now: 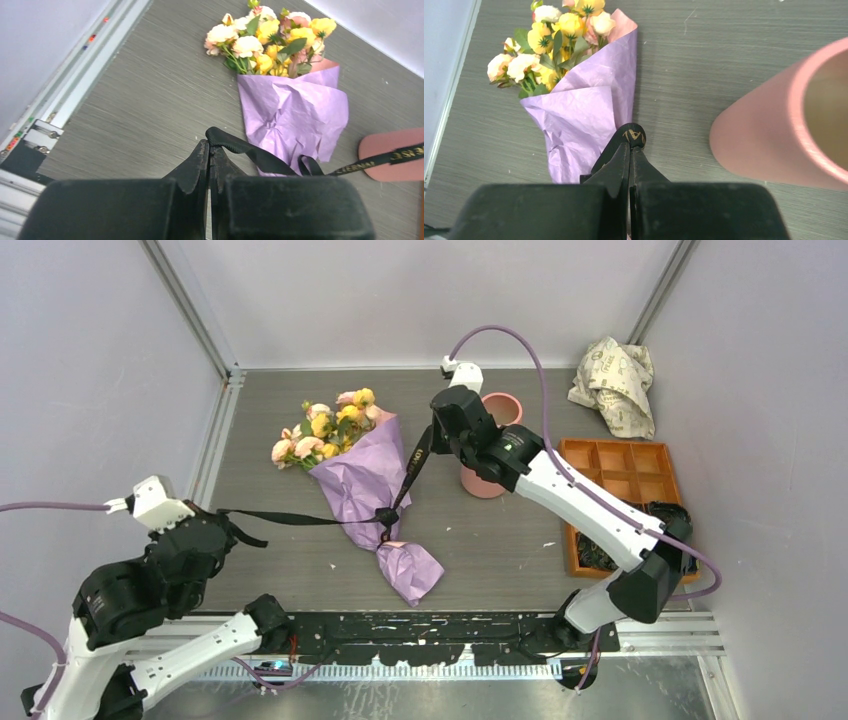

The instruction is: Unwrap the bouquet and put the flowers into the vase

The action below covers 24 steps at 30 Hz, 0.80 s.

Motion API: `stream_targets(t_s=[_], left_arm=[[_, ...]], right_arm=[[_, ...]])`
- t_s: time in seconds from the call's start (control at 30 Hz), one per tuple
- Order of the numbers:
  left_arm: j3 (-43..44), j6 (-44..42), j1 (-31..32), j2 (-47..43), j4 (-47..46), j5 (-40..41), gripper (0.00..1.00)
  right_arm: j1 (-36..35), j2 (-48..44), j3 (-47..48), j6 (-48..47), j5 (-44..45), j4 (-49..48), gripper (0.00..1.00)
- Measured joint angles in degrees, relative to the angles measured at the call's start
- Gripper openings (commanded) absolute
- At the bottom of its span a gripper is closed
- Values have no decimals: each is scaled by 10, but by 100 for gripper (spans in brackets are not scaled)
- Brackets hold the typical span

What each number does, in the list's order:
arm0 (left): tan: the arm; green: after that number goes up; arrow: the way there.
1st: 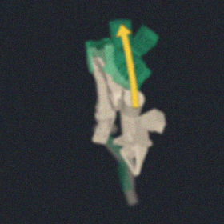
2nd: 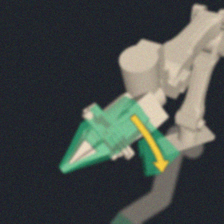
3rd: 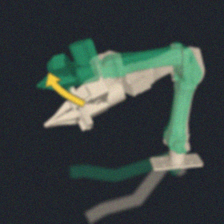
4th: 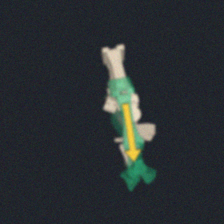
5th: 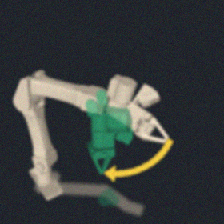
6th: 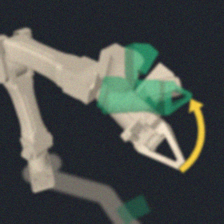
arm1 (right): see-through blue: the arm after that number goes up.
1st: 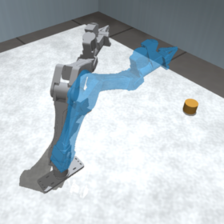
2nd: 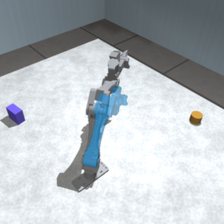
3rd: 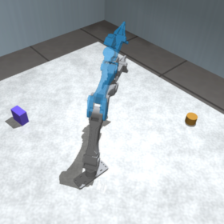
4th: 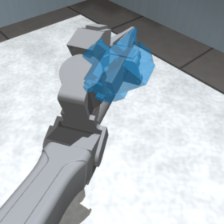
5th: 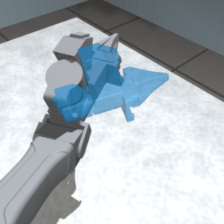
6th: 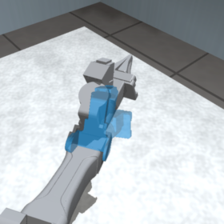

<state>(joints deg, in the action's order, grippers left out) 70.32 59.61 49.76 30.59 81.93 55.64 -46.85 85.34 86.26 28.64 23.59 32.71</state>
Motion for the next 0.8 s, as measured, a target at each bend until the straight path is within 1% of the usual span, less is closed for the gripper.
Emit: stream_targets(t_s=[0.17, 0.43, 0.63, 0.8], left_arm=[[14, 21, 0, -7, 41, 30, 3], [64, 52, 0, -3, 89, 75, 5], [97, 65, 0, 5, 93, 104, 6], [119, 93, 0, 27, 93, 126, 8]], right_arm=[[8, -22, 0, -14, 28, 11, 1], [28, -25, 5, -27, 44, 28, 1], [39, -18, 33, -37, 47, 34, 1], [49, 1, 61, -48, 47, 39, 1]])
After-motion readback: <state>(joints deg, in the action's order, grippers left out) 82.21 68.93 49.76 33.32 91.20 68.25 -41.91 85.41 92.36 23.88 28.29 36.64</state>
